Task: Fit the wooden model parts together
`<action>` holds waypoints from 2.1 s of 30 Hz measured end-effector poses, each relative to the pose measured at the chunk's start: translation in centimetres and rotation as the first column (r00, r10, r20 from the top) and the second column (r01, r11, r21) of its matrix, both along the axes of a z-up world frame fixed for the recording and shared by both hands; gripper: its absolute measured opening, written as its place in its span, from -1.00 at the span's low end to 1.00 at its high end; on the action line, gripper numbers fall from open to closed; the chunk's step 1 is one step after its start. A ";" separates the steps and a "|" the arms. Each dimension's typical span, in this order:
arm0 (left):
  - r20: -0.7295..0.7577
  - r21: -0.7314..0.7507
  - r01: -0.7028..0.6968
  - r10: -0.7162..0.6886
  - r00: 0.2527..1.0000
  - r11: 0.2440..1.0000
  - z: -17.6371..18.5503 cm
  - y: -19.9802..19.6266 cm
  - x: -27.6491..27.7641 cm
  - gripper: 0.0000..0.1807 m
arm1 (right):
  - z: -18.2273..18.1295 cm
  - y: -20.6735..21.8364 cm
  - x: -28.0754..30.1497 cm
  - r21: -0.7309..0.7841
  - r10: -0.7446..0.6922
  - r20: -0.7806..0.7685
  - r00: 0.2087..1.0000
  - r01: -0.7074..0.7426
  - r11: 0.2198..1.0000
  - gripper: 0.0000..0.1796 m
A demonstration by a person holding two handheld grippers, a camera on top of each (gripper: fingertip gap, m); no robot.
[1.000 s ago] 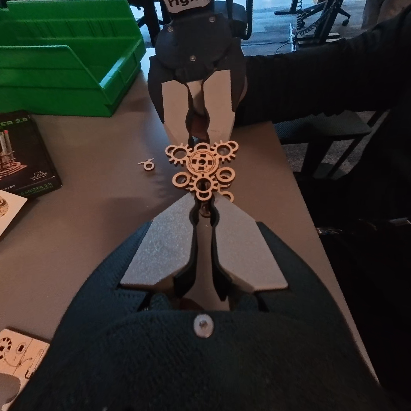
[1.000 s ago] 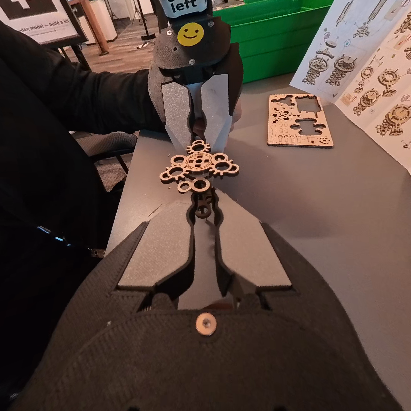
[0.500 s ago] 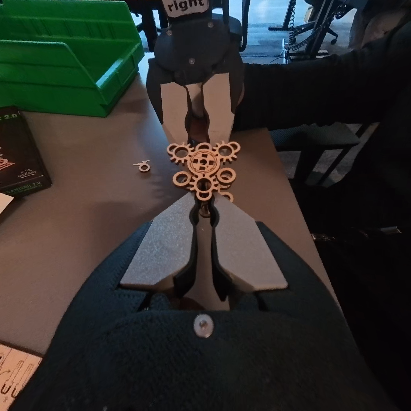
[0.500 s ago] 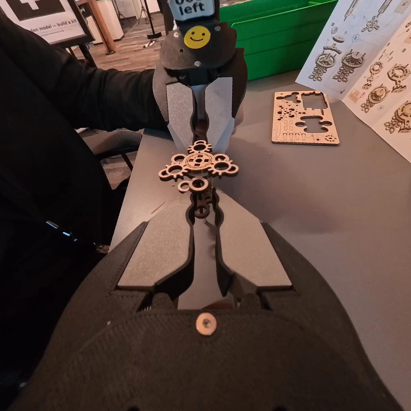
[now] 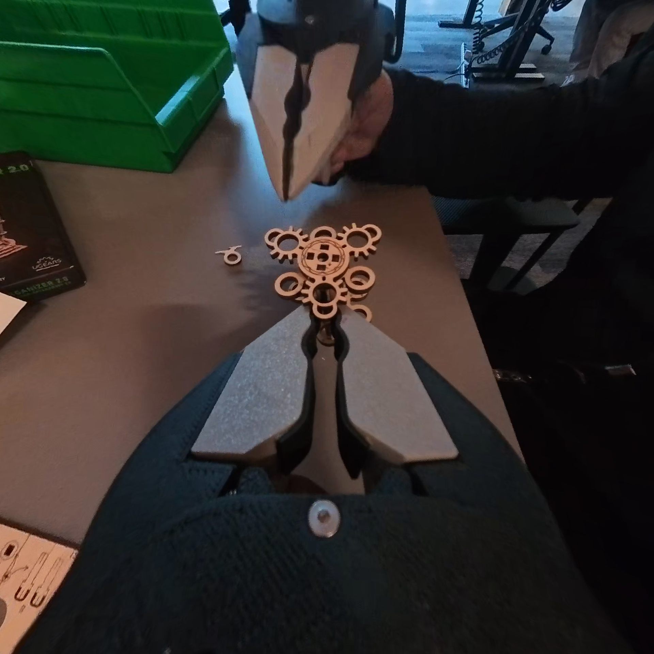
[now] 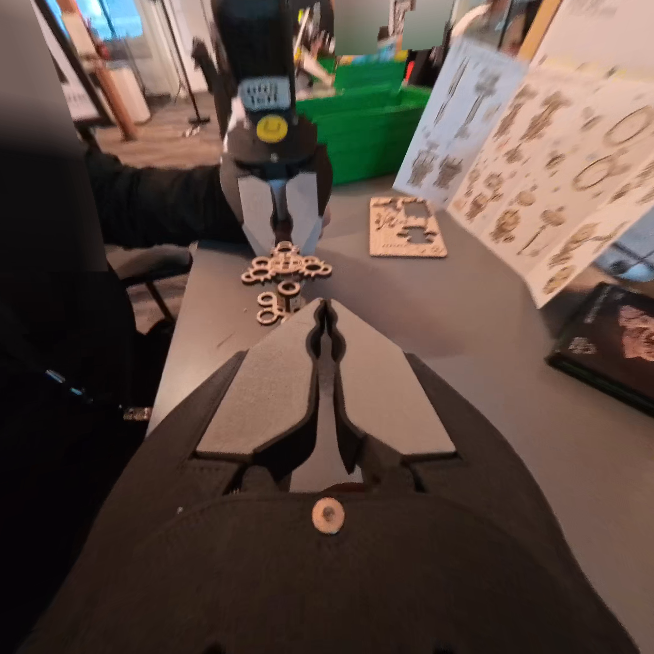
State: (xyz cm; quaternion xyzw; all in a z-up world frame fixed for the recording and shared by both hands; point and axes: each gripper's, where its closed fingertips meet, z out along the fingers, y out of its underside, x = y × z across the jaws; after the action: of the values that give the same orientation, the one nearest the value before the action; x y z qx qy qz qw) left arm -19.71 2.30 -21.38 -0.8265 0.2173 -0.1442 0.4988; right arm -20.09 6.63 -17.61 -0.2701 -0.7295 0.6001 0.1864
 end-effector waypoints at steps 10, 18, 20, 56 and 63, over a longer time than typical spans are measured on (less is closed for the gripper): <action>-0.033 -0.007 0.003 -0.003 0.999 1.000 0.0 0.3 0.5 -0.99 | 2.4 -4.0 0.2 0.351 0.003 0.131 0.991 -0.049 0.935 -1.00; -0.080 0.004 0.001 0.000 0.997 1.000 0.0 0.4 0.7 -0.99 | 1.6 -4.8 0.2 0.515 -0.007 0.198 0.980 -0.097 0.851 -1.00; -0.088 0.007 -0.001 0.002 0.996 1.000 0.0 0.4 0.7 -0.99 | -0.2 -4.5 0.6 0.561 -0.028 0.251 0.968 -0.122 0.819 -1.00; -0.090 0.004 -0.024 0.025 0.996 1.000 0.0 0.5 0.6 -0.99 | 1.6 -4.0 0.4 0.627 -0.070 0.265 0.962 -0.117 0.771 -1.00; -0.102 0.007 -0.028 0.028 0.994 1.000 0.0 0.6 0.7 -0.99 | -0.8 -3.6 0.3 0.677 -0.072 0.311 0.948 -0.168 0.717 -1.00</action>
State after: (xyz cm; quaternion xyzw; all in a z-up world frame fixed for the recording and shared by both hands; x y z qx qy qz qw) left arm -19.02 2.91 -21.42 -0.8345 0.2312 -0.0943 0.4912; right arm -19.80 3.03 -18.40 -0.2531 -0.9280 0.2356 0.1391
